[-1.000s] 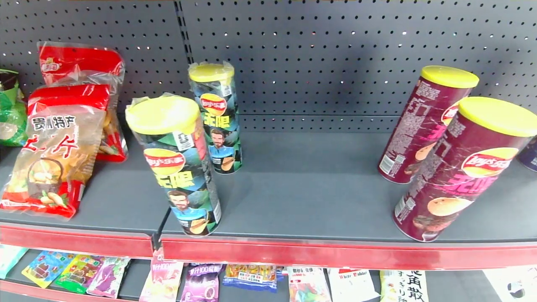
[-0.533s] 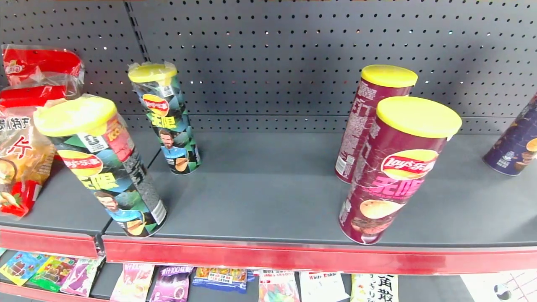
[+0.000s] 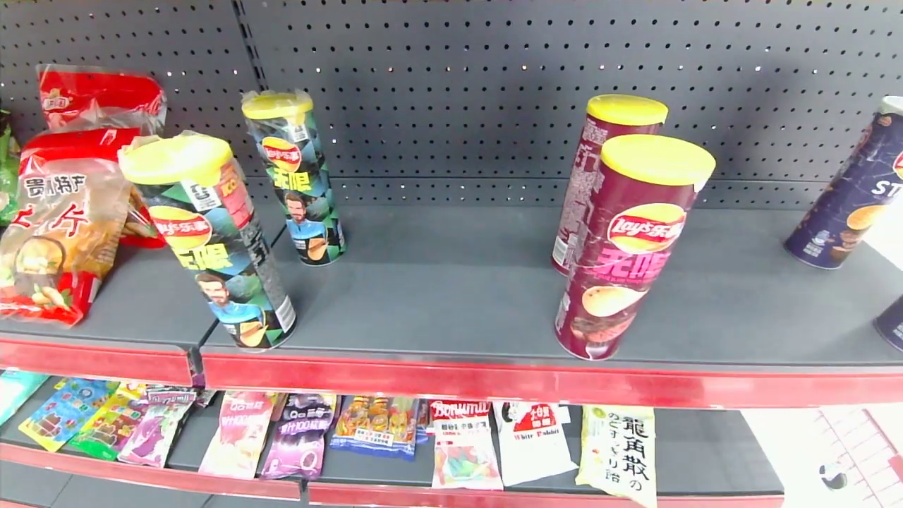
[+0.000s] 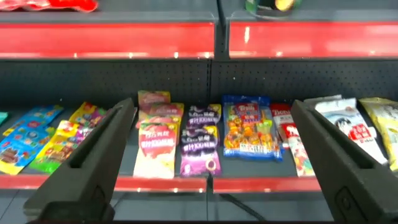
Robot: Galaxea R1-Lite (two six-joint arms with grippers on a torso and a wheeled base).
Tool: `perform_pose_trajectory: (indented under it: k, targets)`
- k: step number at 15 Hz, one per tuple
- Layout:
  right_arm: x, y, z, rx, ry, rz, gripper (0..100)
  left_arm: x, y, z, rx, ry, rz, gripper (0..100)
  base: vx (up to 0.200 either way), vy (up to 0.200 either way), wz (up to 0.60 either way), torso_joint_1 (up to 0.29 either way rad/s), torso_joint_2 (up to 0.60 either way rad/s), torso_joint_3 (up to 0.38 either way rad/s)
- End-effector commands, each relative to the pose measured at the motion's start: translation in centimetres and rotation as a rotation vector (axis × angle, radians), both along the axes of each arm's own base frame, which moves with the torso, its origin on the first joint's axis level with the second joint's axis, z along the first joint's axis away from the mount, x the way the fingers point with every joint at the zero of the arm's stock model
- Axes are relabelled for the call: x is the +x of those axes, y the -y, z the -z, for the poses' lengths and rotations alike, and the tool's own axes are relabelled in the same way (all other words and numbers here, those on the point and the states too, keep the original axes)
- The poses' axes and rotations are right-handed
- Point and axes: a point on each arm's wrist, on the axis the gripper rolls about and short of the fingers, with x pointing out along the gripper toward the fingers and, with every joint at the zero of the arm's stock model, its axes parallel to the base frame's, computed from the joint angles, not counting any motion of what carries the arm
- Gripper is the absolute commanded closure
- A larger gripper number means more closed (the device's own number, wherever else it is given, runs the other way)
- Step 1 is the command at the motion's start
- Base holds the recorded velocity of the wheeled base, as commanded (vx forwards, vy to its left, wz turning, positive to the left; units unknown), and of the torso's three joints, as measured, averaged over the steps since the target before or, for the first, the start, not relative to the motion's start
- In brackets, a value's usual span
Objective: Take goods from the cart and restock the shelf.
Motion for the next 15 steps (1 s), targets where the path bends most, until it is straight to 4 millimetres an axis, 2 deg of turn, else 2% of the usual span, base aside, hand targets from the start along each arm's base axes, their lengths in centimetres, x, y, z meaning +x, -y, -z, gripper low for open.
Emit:
perform_pose_trajectory:
  k: [1,2,8,15]
  targets:
    - [0.01,0.0,-0.01,0.0,-0.001,-0.001,0,0.01,0.0,0.01,0.001,-0.002,0.001,0,0.0,0.0,0.0,0.0,0.0,0.0]
    - [0.01,0.0,-0.01,0.0,-0.001,-0.001,0,0.01,0.0,0.01,-0.001,-0.002,0.001,0,0.0,0.0,0.0,0.0,0.0,0.0]
    - [0.01,0.0,-0.01,0.0,-0.001,-0.001,0,0.01,0.0,0.01,-0.001,-0.002,0.001,0,0.0,-0.2,0.0,0.006,0.0,0.004]
    - [0.0,0.0,-0.01,0.001,0.001,-0.001,0,0.01,0.0,0.01,-0.005,-0.002,0.001,0,0.0,0.0,0.0,0.0,0.0,0.0]
